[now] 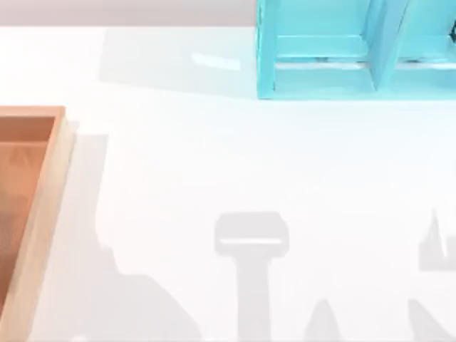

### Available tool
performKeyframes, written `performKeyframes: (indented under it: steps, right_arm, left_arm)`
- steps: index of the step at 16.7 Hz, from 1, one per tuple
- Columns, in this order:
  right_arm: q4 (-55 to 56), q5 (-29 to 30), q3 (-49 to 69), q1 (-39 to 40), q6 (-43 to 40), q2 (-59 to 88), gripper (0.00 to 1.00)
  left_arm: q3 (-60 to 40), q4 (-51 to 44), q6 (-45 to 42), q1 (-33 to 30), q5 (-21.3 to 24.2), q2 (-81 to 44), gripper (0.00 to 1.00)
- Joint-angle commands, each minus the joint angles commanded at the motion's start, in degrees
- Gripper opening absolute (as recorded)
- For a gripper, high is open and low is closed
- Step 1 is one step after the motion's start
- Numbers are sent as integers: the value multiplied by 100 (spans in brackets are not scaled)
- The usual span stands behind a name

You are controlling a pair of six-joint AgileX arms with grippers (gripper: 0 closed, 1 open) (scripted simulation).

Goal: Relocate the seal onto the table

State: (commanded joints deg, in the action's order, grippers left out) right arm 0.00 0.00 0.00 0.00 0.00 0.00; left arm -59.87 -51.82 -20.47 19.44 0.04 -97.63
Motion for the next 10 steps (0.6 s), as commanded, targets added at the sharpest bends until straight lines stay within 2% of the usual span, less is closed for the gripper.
performKeyframes:
  steps: [3,7,10]
  right_arm:
    - [0,0,0,0,0,0,100]
    - [0,0,0,0,0,0,100]
    - [0,0,0,0,0,0,100]
  left_arm:
    - [311,397,-8,6,0,-120,100]
    - [321,409,-9,7,0,-125,100]
    - [321,409,-9,7,0,-125,77]
